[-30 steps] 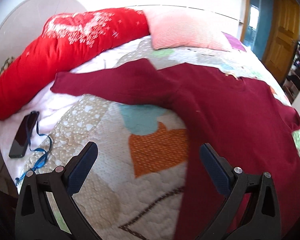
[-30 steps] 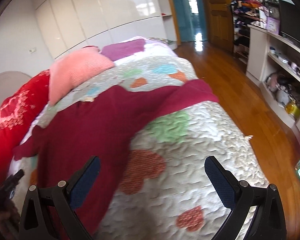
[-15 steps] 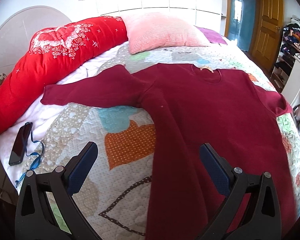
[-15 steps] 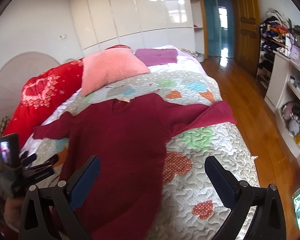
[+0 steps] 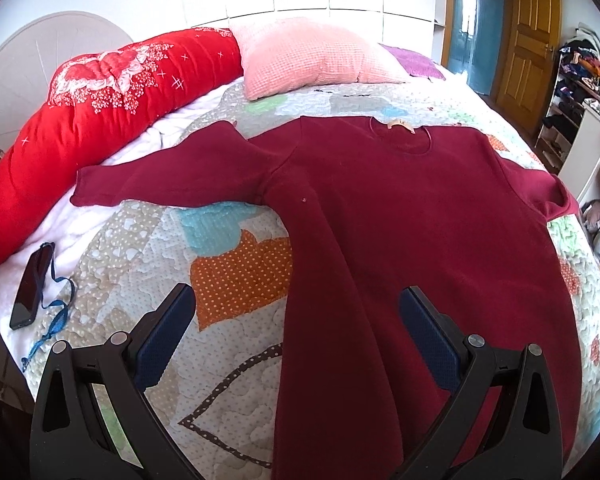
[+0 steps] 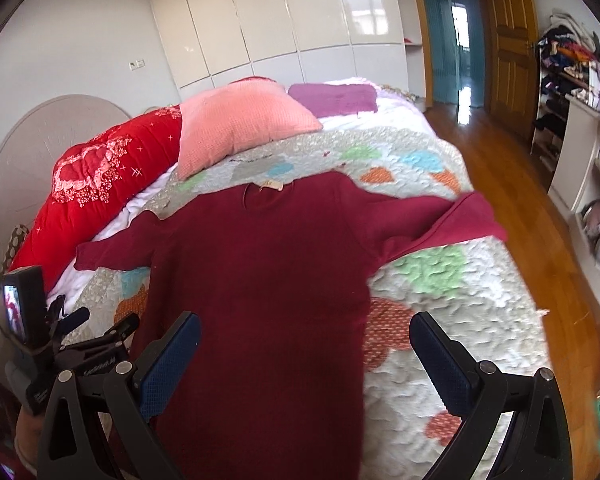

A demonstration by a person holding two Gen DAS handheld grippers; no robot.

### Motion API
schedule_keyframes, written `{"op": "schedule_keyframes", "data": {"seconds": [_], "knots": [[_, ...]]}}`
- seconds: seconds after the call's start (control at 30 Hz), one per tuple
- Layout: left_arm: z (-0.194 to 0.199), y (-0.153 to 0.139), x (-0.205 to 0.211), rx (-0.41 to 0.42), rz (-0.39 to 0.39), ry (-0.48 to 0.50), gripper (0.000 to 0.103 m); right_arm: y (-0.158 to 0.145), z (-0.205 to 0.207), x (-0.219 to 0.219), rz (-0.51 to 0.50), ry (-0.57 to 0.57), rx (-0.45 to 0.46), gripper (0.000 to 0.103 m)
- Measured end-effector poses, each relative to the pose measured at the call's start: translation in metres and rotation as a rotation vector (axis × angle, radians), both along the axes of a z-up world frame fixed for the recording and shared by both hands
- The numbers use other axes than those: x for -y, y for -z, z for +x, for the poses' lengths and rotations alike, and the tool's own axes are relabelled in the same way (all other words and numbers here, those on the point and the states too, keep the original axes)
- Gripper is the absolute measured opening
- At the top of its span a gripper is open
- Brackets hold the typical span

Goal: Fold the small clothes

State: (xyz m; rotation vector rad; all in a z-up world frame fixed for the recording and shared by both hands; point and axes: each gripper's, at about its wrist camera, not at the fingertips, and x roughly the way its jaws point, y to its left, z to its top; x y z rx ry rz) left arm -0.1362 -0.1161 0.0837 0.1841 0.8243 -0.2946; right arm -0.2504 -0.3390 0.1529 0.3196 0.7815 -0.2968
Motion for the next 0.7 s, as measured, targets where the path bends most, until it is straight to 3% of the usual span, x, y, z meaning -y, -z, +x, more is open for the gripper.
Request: {"op": "schedule_keyframes", "data": {"seconds": [0.7], "knots": [[0.030, 0.017, 0.001, -0.045, -0.001, -0.019, 0.102, 0.045, 0.083, -0.036, -0.026, -0.095, -0.063, 0.098]]}}
